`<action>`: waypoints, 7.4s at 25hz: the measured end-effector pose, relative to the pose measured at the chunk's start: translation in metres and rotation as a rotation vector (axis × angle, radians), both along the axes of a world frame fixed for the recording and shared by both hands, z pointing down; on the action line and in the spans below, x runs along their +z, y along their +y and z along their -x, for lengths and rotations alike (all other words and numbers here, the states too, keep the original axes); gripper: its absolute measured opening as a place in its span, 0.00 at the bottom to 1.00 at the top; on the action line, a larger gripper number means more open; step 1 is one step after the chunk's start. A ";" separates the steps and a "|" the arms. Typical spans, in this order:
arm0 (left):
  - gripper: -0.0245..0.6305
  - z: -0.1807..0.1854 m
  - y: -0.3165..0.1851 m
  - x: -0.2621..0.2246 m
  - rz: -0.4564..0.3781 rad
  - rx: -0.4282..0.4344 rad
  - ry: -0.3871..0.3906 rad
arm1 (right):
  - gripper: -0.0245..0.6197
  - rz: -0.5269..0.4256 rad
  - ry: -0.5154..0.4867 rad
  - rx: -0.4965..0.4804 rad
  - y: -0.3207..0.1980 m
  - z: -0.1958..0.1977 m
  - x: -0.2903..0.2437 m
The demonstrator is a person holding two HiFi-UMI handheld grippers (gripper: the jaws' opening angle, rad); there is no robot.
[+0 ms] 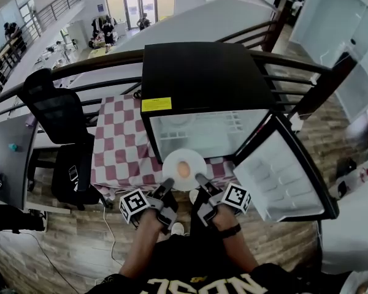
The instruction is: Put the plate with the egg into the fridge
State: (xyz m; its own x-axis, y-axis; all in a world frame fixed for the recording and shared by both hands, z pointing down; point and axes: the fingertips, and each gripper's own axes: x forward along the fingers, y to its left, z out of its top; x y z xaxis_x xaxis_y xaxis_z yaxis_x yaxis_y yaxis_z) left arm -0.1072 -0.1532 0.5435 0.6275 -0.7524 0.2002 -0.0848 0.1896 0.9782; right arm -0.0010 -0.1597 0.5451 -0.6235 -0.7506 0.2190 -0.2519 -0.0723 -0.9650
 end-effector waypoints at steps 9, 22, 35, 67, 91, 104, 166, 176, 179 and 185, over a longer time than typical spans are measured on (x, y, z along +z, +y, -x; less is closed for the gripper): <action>0.08 -0.021 -0.020 0.034 -0.005 0.005 0.059 | 0.10 0.021 -0.014 -0.013 -0.022 -0.017 0.039; 0.08 -0.026 -0.050 0.122 0.081 -0.056 -0.029 | 0.10 0.086 0.085 0.006 -0.056 -0.024 0.119; 0.08 -0.025 -0.100 0.179 0.147 -0.198 -0.173 | 0.14 0.114 0.382 -0.042 -0.110 -0.026 0.185; 0.12 -0.018 -0.148 0.220 0.188 -0.173 -0.340 | 0.22 0.016 0.768 -0.288 -0.165 -0.013 0.211; 0.34 -0.024 -0.125 0.200 0.039 0.066 -0.483 | 0.46 -0.120 1.000 -0.335 -0.154 -0.042 0.183; 0.34 -0.015 -0.090 0.183 -0.208 0.241 -0.848 | 0.46 -0.318 1.038 -0.253 -0.107 -0.028 0.158; 0.07 -0.034 -0.167 0.220 -0.252 0.355 -1.161 | 0.10 -0.280 1.048 -0.471 -0.163 0.015 0.208; 0.07 -0.034 -0.183 0.214 -0.220 0.327 -1.142 | 0.10 -0.268 1.054 -0.501 -0.179 0.019 0.204; 0.07 -0.033 -0.187 0.215 -0.221 0.318 -1.144 | 0.10 -0.273 1.072 -0.493 -0.185 0.017 0.204; 0.07 -0.033 -0.188 0.205 -0.252 0.301 -1.146 | 0.10 -0.289 1.068 -0.472 -0.184 0.018 0.199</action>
